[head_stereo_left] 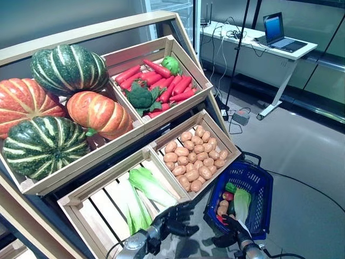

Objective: Put vegetables into the basket

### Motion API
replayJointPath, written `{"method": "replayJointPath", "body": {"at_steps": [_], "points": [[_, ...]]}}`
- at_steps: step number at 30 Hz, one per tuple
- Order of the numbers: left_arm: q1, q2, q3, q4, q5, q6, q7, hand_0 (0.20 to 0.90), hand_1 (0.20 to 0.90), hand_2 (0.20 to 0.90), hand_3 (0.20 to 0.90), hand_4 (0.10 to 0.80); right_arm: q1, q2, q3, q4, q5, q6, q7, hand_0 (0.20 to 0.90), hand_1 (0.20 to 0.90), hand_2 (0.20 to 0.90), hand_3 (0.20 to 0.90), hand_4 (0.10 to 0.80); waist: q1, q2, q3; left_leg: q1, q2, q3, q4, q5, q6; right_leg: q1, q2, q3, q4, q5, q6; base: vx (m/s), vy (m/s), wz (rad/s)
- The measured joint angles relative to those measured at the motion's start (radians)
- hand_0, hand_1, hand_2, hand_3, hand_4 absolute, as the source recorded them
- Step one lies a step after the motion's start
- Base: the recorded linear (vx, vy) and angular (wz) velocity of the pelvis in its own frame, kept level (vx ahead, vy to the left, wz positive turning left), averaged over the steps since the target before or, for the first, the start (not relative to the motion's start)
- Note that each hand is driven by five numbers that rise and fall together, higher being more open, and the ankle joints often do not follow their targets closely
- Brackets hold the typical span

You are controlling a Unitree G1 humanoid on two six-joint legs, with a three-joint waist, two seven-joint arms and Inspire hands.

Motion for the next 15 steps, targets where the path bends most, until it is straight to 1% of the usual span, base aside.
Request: {"method": "replayJointPath", "body": {"at_steps": [2, 4, 6, 8, 10, 12, 13, 15], "points": [[0.005, -0.003, 0.039, -0.025, -0.078, -0.003, -0.022, 0.9, 0.9, 0.9, 0.9, 0.8, 0.0, 0.0, -0.002, -0.001, 0.0, 0.002, -0.002, 0.9, 0.9, 0.9, 0.9, 0.8, 0.003, -0.001, 0.006, 0.001, 0.0, -0.002, 0.003, 0.0, 0.0, 0.004, 0.0, -0.001, 0.0, 0.0, 0.0, 0.016, -0.006, 0.01], [0.01, -0.006, 0.091, -0.027, -0.157, -0.009, -0.03, 0.9, 0.9, 0.9, 0.9, 0.8, 0.0, 0.0, -0.004, -0.002, 0.0, 0.006, -0.002, 0.9, 0.9, 0.9, 0.9, 0.8, 0.004, -0.003, 0.008, 0.001, 0.0, -0.005, 0.005, 0.0, 0.0, 0.006, 0.0, -0.016, 0.0, 0.0, 0.0, 0.017, -0.013, 0.06], [0.011, -0.005, 0.119, -0.028, -0.173, -0.02, -0.018, 0.9, 0.9, 0.9, 0.9, 0.8, 0.001, 0.0, -0.004, -0.003, 0.002, 0.011, -0.002, 0.9, 0.9, 0.9, 0.9, 0.8, 0.007, -0.004, 0.009, 0.001, 0.0, -0.007, 0.005, 0.0, 0.0, 0.007, -0.001, -0.018, 0.0, 0.0, 0.0, 0.006, -0.011, 0.04], [0.011, -0.004, 0.137, -0.032, -0.168, -0.055, 0.051, 0.9, 0.9, 0.9, 0.9, 0.8, 0.003, 0.001, -0.004, -0.003, 0.022, 0.02, -0.001, 0.9, 0.9, 0.9, 0.9, 0.8, 0.012, -0.005, 0.01, 0.001, -0.001, -0.01, 0.005, 0.002, 0.001, 0.007, -0.002, -0.021, -0.001, -0.001, 0.001, 0.023, -0.011, 0.04], [0.011, -0.006, 0.15, -0.039, -0.118, -0.081, 0.157, 0.9, 0.9, 0.9, 0.9, 0.8, 0.01, 0.009, -0.017, -0.004, 0.074, 0.026, -0.001, 0.9, 0.9, 0.9, 0.9, 0.8, 0.016, -0.006, 0.011, 0.001, -0.001, -0.014, 0.002, 0.002, 0.001, 0.007, -0.003, -0.024, -0.003, -0.001, 0.0, 0.052, -0.006, 0.05], [0.01, -0.001, 0.177, -0.06, 0.06, -0.087, 0.375, 0.9, 0.9, 0.9, 0.9, 0.8, 0.043, 0.014, -0.045, -0.042, 0.161, 0.027, 0.005, 0.9, 0.9, 0.9, 0.9, 0.8, 0.02, -0.005, 0.011, 0.001, -0.001, -0.018, -0.001, 0.002, 0.001, 0.01, -0.003, -0.025, -0.003, -0.002, 0.0, 0.072, -0.002, 0.04], [0.01, 0.002, 0.181, -0.06, 0.101, -0.087, 0.427, 0.9, 0.9, 0.9, 0.9, 0.8, 0.05, 0.014, -0.047, -0.051, 0.173, 0.027, 0.006, 0.9, 0.9, 0.9, 0.9, 0.8, 0.018, -0.005, 0.011, 0.001, -0.001, -0.02, -0.001, 0.002, 0.001, 0.01, -0.002, -0.026, -0.003, -0.002, -0.001, 0.045, 0.004, 0.03], [0.01, 0.008, 0.199, -0.06, 0.236, -0.085, 0.604, 0.9, 0.9, 0.9, 0.9, 0.8, 0.08, 0.01, -0.052, -0.099, 0.235, 0.027, 0.01, 0.9, 0.9, 0.9, 0.9, 0.8, 0.016, -0.005, 0.013, -0.001, -0.001, -0.021, -0.001, 0.003, 0.0, 0.009, -0.002, -0.027, -0.003, -0.003, -0.001, 0.034, 0.017, 0.02]]}}
